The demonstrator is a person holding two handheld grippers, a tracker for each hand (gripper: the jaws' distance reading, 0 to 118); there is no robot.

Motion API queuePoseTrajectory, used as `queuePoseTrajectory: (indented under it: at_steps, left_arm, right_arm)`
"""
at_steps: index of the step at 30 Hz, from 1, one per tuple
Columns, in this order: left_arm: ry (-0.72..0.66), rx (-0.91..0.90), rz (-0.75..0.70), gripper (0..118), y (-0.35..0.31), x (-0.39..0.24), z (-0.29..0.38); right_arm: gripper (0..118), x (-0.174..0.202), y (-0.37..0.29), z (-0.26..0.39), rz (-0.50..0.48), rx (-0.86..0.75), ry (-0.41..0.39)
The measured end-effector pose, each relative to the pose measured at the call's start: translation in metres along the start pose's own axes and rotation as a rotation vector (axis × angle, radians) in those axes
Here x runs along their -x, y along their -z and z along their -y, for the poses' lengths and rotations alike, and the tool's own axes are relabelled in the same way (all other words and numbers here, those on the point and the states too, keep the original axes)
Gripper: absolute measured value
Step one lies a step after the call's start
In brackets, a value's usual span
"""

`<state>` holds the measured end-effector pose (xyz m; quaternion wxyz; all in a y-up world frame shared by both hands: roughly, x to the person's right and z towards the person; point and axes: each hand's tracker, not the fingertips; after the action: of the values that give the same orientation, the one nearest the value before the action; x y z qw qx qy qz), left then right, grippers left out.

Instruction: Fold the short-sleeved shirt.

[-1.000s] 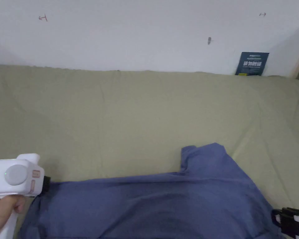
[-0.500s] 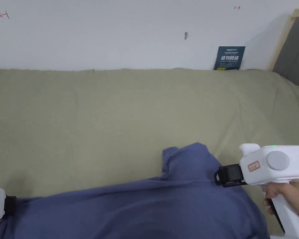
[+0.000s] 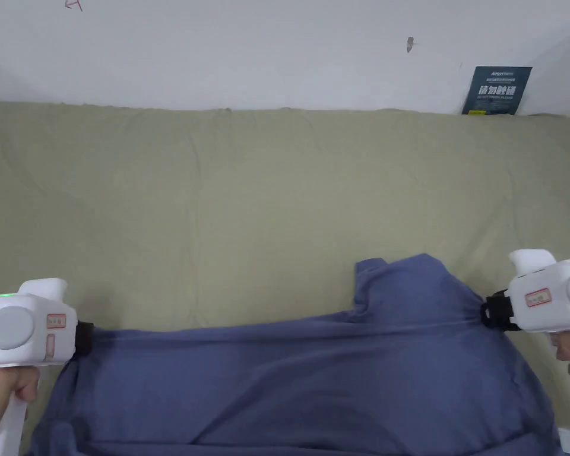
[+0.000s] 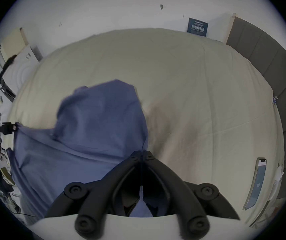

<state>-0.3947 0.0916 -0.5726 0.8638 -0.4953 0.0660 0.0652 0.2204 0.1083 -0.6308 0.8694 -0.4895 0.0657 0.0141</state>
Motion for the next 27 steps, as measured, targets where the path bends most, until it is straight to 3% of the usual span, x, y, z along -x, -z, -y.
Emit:
queuePoseTrajectory:
  at_steps: [8,20,27]
  left_arm:
    - [-0.015,-0.073,0.040,0,-0.054,0.006,0.016]
    - [-0.001,-0.189,0.080,0,-0.152,0.029,0.092]
    - [-0.005,-0.197,0.103,0,-0.172,0.046,0.153]
  right_arm:
    - [3,-0.012,-0.080,0.027,-0.080,-0.103,0.088]
    - [3,0.004,-0.188,0.134,-0.127,-0.224,0.116]
    - [3,0.000,-0.206,0.204,-0.126,-0.221,0.125]
